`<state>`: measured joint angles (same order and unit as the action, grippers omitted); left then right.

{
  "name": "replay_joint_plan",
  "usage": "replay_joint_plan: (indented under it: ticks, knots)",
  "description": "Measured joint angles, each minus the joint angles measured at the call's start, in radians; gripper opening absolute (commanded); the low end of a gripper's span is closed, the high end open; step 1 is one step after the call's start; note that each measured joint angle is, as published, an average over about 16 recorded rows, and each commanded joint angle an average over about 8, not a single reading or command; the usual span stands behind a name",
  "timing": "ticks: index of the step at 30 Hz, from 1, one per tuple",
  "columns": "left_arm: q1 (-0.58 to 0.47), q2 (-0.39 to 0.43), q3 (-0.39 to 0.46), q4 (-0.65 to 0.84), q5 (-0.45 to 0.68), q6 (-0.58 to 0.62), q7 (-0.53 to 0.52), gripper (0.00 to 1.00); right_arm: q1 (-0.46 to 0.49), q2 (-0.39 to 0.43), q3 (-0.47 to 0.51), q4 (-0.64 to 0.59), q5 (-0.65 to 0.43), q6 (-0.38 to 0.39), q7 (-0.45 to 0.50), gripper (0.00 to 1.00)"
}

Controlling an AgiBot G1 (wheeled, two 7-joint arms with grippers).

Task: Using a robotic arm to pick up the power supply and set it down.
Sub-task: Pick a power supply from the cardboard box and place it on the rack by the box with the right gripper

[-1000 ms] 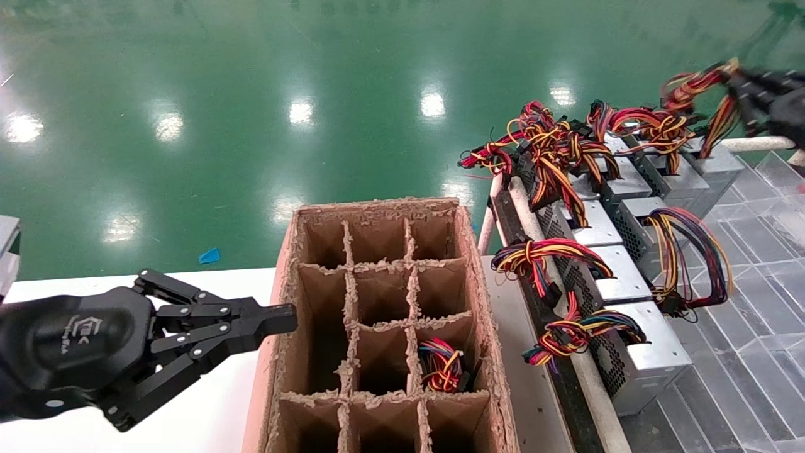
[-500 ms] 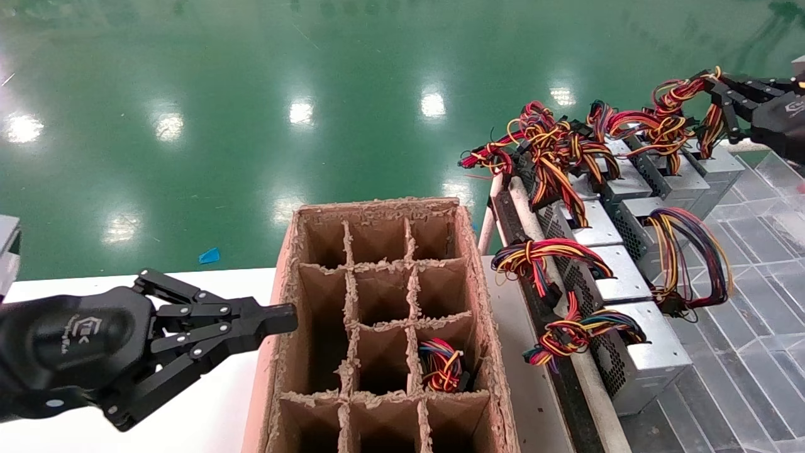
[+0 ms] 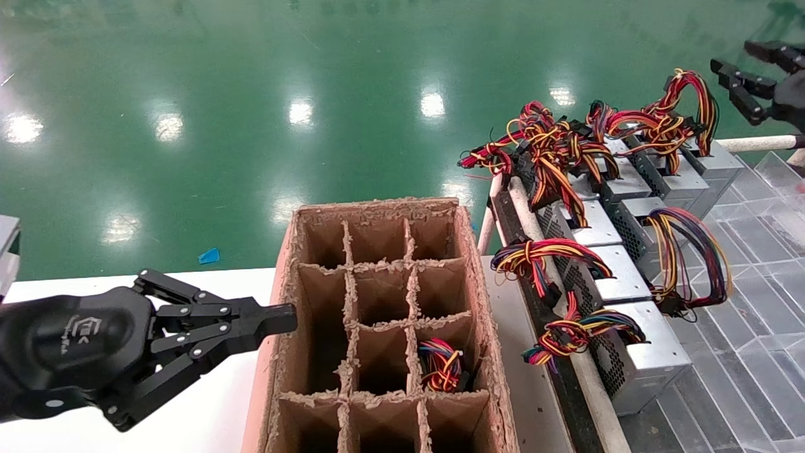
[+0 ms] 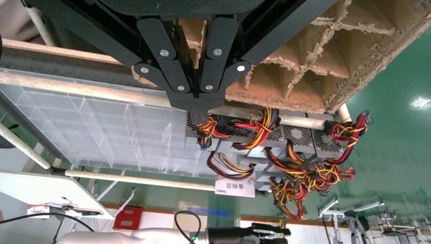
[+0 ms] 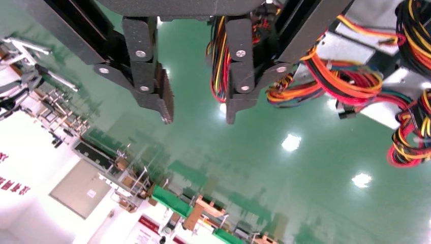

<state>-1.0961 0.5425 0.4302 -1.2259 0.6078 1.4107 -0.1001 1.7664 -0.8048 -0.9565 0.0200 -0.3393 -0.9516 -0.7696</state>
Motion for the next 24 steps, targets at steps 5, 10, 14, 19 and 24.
replay_joint_plan:
  ticks: [5, 10, 14, 19, 24]
  knots:
    - [0.000, 0.000, 0.000, 0.000, 0.000, 0.000, 0.000, 0.00, 0.017, 0.009, -0.003, 0.017, -0.007, -0.035, -0.018, 1.00]
    - [0.000, 0.000, 0.000, 0.000, 0.000, 0.000, 0.000, 0.00, 0.012, 0.018, 0.009, 0.057, -0.020, -0.074, -0.014, 1.00]
    - [0.000, 0.000, 0.000, 0.000, 0.000, 0.000, 0.000, 0.00, -0.010, 0.028, 0.032, 0.108, -0.037, -0.107, 0.012, 1.00]
    - [0.000, 0.000, 0.000, 0.000, 0.000, 0.000, 0.000, 0.00, -0.058, 0.040, 0.079, 0.195, -0.062, -0.142, 0.079, 1.00]
    - [0.000, 0.000, 0.000, 0.000, 0.000, 0.000, 0.000, 0.18, -0.119, 0.055, 0.136, 0.297, -0.094, -0.180, 0.163, 1.00]
